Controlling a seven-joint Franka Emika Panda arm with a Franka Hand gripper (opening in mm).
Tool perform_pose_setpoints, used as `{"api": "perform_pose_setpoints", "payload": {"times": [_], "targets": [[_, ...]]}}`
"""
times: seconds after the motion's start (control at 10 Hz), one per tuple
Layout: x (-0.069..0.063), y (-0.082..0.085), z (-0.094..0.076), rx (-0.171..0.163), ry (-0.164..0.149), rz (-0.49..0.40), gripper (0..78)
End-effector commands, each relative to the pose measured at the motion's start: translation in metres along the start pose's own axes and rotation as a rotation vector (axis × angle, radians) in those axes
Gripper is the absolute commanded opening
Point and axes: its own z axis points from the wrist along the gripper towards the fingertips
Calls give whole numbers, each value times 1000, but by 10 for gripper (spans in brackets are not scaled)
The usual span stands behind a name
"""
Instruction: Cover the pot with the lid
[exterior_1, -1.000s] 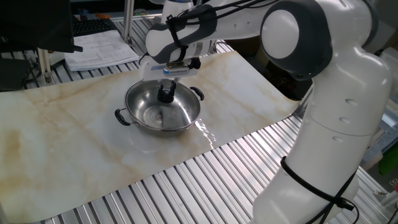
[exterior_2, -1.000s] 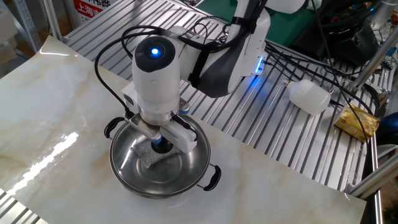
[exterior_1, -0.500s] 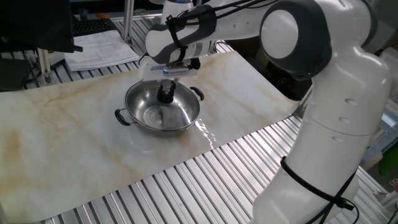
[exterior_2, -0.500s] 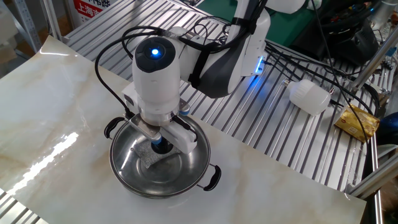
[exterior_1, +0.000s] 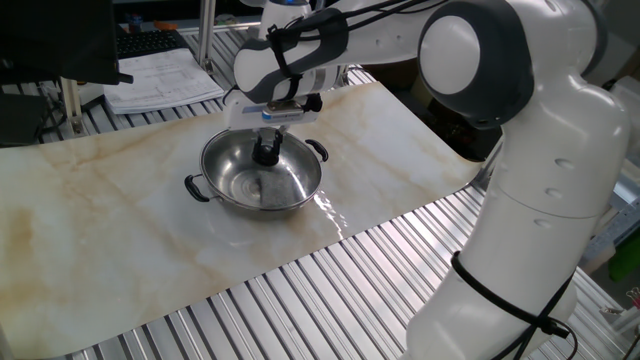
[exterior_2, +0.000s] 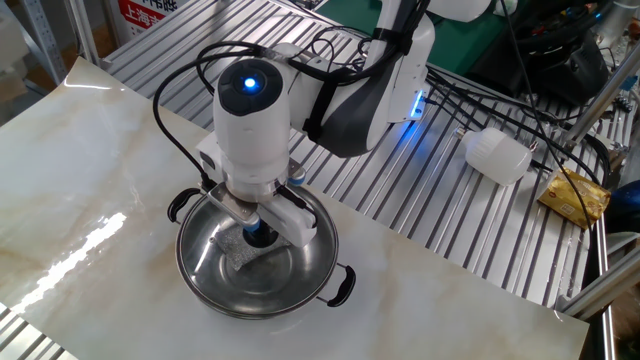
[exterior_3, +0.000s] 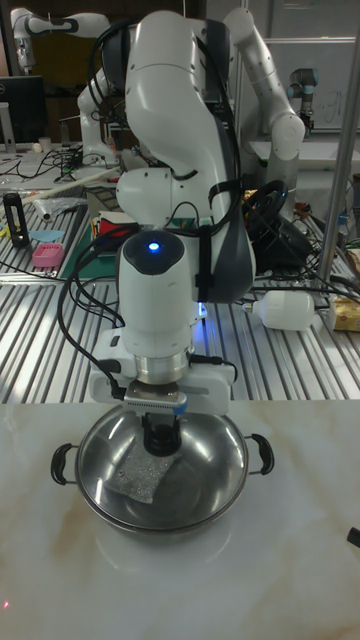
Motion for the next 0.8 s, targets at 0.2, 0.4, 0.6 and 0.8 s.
{"api": "perform_pose_setpoints", "payload": {"times": [0.2, 0.4, 0.6, 0.8], "targets": [[-2, -1, -3, -1, -7, -1, 11], [-2, 0, -2, -1, -8, -1, 11], [-3, 0, -1, -1, -8, -2, 11], [-3, 0, -1, -4, -8, 4, 11]]}}
